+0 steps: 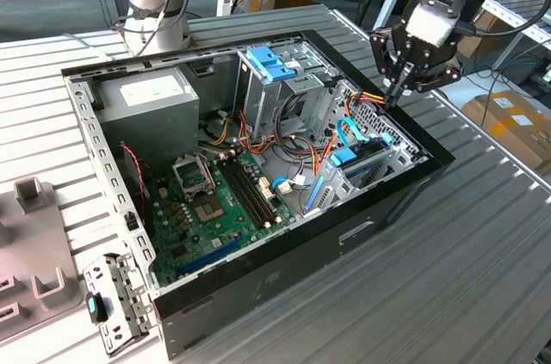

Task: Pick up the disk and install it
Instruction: 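Insert the second disk wire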

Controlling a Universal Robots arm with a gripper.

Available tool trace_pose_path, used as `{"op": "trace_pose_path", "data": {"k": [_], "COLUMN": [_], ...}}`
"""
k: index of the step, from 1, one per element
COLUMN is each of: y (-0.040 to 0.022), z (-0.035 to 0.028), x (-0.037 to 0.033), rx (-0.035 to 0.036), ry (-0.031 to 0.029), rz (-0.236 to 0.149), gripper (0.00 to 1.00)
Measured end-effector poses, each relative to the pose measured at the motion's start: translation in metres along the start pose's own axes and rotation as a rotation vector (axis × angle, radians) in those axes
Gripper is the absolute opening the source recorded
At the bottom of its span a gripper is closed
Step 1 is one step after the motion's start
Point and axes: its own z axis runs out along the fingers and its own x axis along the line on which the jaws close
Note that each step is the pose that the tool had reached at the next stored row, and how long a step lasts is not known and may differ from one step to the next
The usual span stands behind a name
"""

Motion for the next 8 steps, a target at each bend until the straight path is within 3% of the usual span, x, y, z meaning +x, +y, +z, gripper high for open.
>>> {"op": "trace_pose_path", "data": {"k": [5,8], "y": [0.0002,0.005], "z": [0.0013,0.001], "x": [0.0,-0.0022], "rx": [-0.0035,-0.0038], "ry": [0.01,0.0109], "rz": [0.133,0.146], "gripper": [0.16,0.16]}}
